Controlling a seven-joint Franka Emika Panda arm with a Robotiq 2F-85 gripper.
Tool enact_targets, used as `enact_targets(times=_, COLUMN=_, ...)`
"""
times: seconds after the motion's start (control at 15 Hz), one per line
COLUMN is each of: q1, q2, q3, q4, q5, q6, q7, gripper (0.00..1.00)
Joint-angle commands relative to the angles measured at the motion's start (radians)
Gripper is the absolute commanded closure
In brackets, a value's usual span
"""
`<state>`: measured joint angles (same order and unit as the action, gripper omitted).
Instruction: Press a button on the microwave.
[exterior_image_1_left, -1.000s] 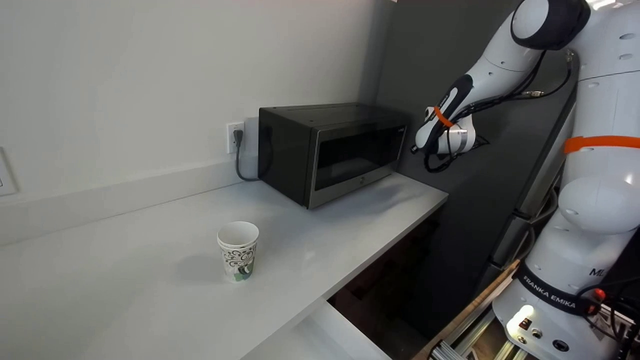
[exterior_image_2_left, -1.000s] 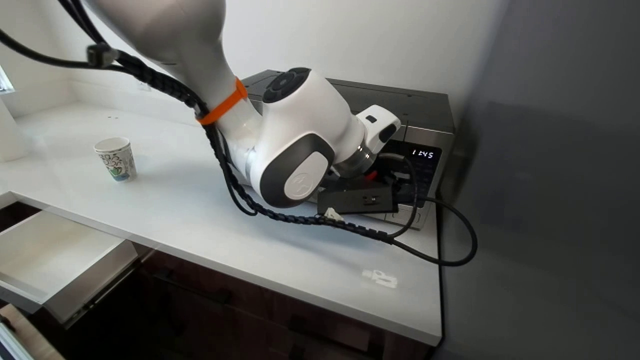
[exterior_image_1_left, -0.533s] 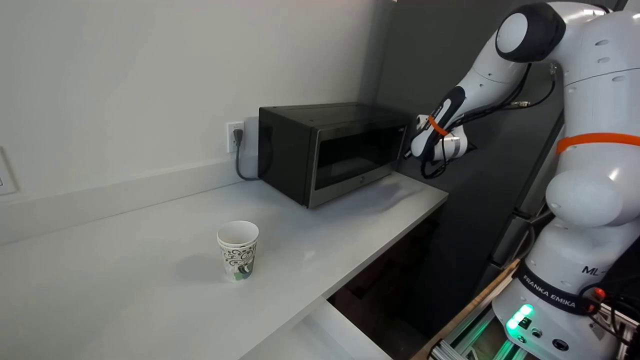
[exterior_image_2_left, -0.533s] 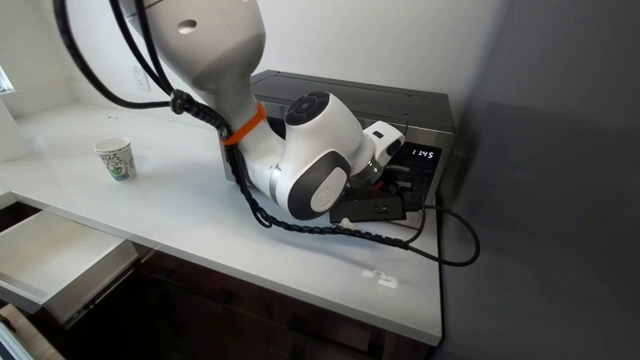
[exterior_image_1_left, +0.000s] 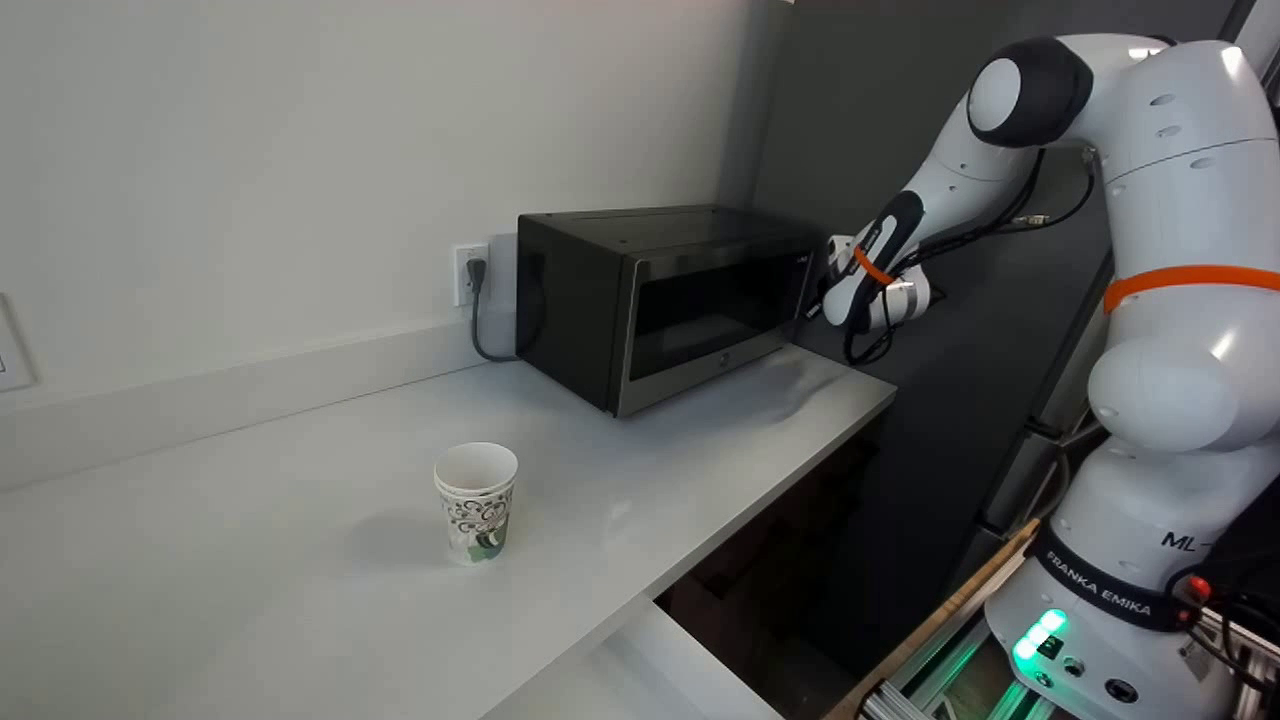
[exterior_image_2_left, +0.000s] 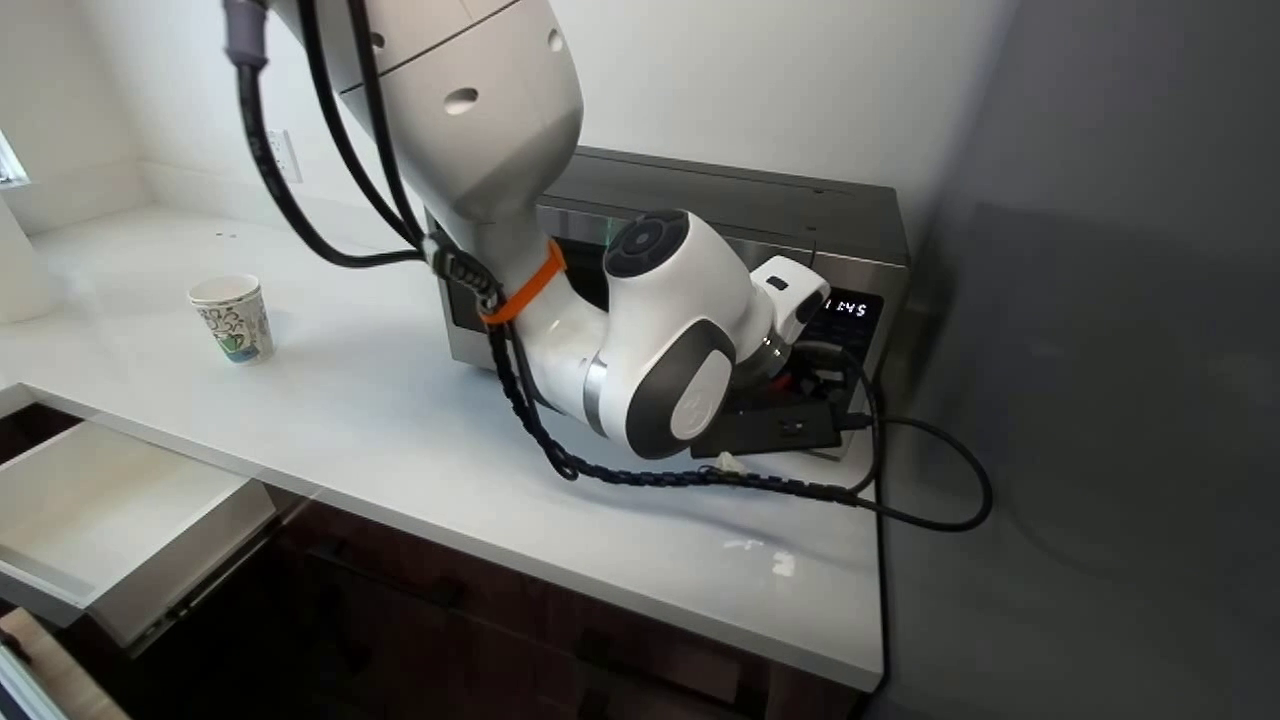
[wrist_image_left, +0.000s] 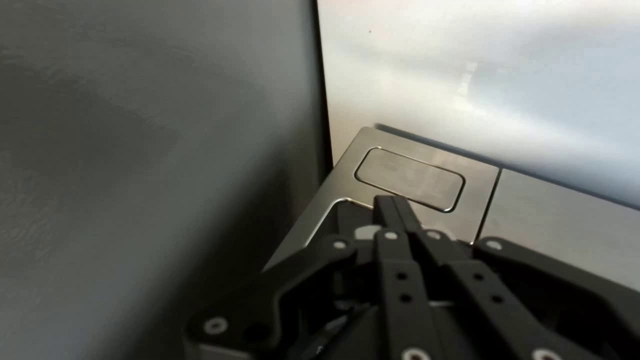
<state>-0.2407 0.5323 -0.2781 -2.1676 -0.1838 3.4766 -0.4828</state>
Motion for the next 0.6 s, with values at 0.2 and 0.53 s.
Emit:
enact_targets(times=0.2, q1=-0.003, q2=-0.011, q3=-0.008, q4=0.000, q5=-0.083, q6=-0.012, q7=0.024, gripper=1.00)
enact_targets(times=0.53, q1=-0.084, q2=-0.024, q3=0.084, q4=-0.007, q5=-0.136, q6=0.014, q7=0.033, gripper=1.00)
